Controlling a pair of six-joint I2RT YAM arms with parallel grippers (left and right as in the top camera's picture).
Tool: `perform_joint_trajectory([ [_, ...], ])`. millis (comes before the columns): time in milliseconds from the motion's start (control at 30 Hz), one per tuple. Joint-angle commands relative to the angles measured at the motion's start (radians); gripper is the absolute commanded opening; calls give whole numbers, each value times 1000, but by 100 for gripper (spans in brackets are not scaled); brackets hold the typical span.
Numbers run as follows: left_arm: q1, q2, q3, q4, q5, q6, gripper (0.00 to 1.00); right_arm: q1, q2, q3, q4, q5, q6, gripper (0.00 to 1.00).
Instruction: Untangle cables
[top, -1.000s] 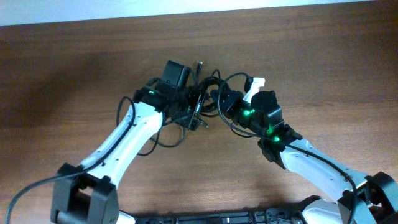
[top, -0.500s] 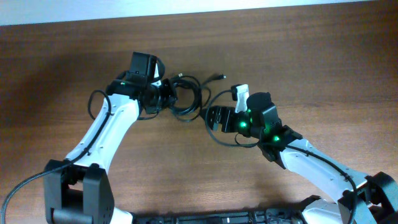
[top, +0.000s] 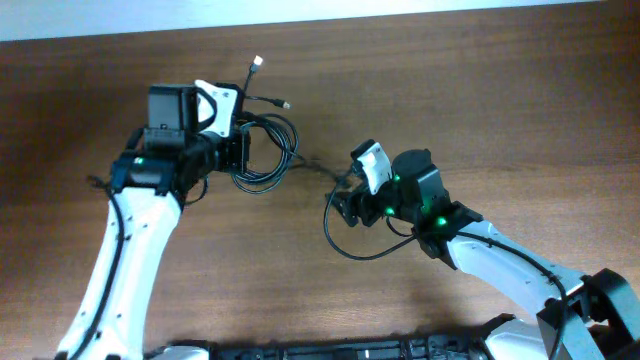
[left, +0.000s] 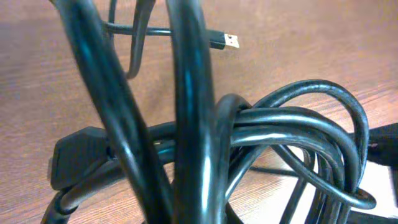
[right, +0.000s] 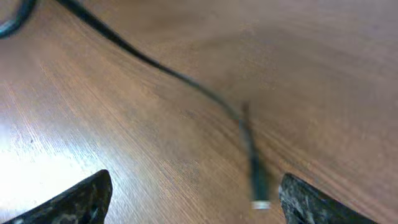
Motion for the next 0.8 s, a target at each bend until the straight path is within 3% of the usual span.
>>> perform_joint_trajectory([
  [0,12,-100,15,20,106,-80,0,2,19,2,68,-10,-14,87],
  [100,12,-145,15,43,105,-245,0,54,68,2,147,-67,-14,88],
  [167,12,-153,15,44,107,-284,0,101,91,2,190,-55,-14,88],
  [300,12,-162,16,43,233,-291,0,152,160,2,363,55,-13,84],
  [367,12,-165,16,43,287,-291,0,152,184,3,434,228,-14,82],
  [500,12,-166,16,43,319,-291,0,152,185,3,475,331,-13,80],
  [567,12,-167,16,43,357,-291,0,152,185,3,478,304,-10,71],
  [633,12,-167,16,43,370,-291,0,152,185,3,480,212,-10,30],
  [667,12,-167,16,43,362,-290,0,152,185,3,480,207,-10,4],
  [767,12,-167,16,29,212,-291,0,149,148,3,476,143,110,4],
])
